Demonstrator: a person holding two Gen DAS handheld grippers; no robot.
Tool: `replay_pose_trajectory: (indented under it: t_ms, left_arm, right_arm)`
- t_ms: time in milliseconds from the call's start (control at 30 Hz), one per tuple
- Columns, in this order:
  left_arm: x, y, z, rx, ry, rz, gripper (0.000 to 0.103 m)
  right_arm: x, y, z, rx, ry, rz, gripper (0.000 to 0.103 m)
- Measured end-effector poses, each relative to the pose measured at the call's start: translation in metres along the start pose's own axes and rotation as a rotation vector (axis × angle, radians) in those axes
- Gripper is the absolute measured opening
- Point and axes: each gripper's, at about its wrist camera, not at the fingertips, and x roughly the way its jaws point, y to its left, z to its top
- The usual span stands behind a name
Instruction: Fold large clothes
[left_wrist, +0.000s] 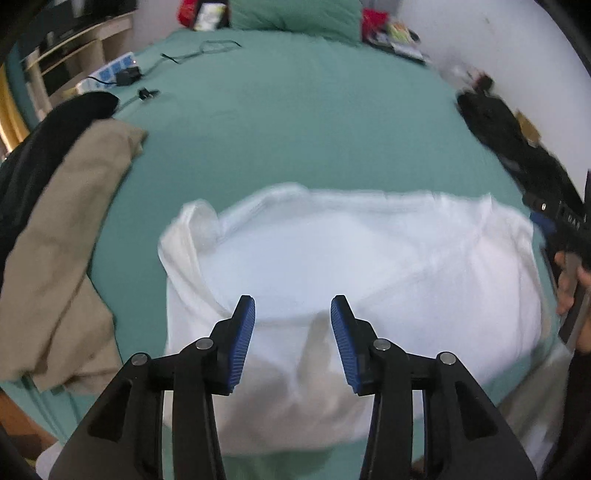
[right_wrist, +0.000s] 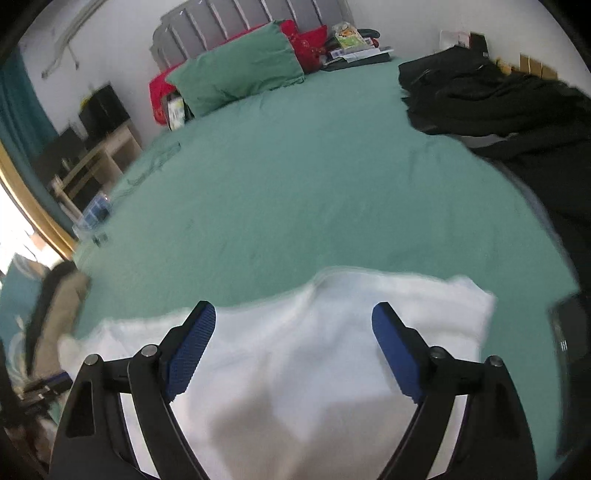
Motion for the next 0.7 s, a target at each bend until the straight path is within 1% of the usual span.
replay_pose_trajectory:
  t_ms: [67,167,233,300,367,433,467,533,567,633,700]
  left_arm:
    - [0.007,0.001,-0.006,0.043,0.03,0.02,0.05]
    - [0.019,0.004,-0.004,0.055,0.048,0.048,0.051]
    - [0.025,0.002,0.001,0.076,0.042,0.051,0.051]
    - [0.034,0.0,0.007,0.094,0.04,0.071,0.051]
    - [0.04,0.0,0.015,0.095,0.032,0.107,0.05]
    - [0.045,0.004,0.026,0.074,0.012,0.173,0.05]
    - [0.047,0.007,0.031,0.049,-0.002,0.19,0.05]
    - [0.052,0.016,0.043,0.0,-0.025,0.174,0.05]
    - [0.055,0.018,0.047,-0.007,-0.03,0.176,0.05]
    - [0.066,0.026,0.058,-0.009,-0.031,0.204,0.05]
    - [0.071,0.037,0.068,-0.018,-0.033,0.223,0.047]
  right_arm:
    - [-0.012,0.0,-0.018,-0.019,0.006,-0.027,0.087]
    - [-0.023,-0.002,-0.039,-0.021,0.012,-0.062,0.087]
    - [-0.027,-0.003,-0.053,-0.035,0.013,-0.083,0.087]
    - [-0.026,-0.005,-0.06,-0.044,0.015,-0.108,0.087]
    - [-0.022,-0.011,-0.062,-0.026,0.027,-0.122,0.087]
    - [-0.019,-0.014,-0.059,-0.003,0.032,-0.116,0.087]
    - [-0.018,-0.015,-0.058,0.001,0.029,-0.115,0.087]
    - [-0.018,-0.016,-0.057,0.002,0.012,-0.124,0.087]
    - [-0.016,-0.017,-0.056,0.001,0.007,-0.13,0.087]
    - [-0.012,-0.018,-0.054,0.002,0.007,-0.137,0.087]
    - [-0.007,-0.018,-0.051,-0.004,0.014,-0.141,0.087]
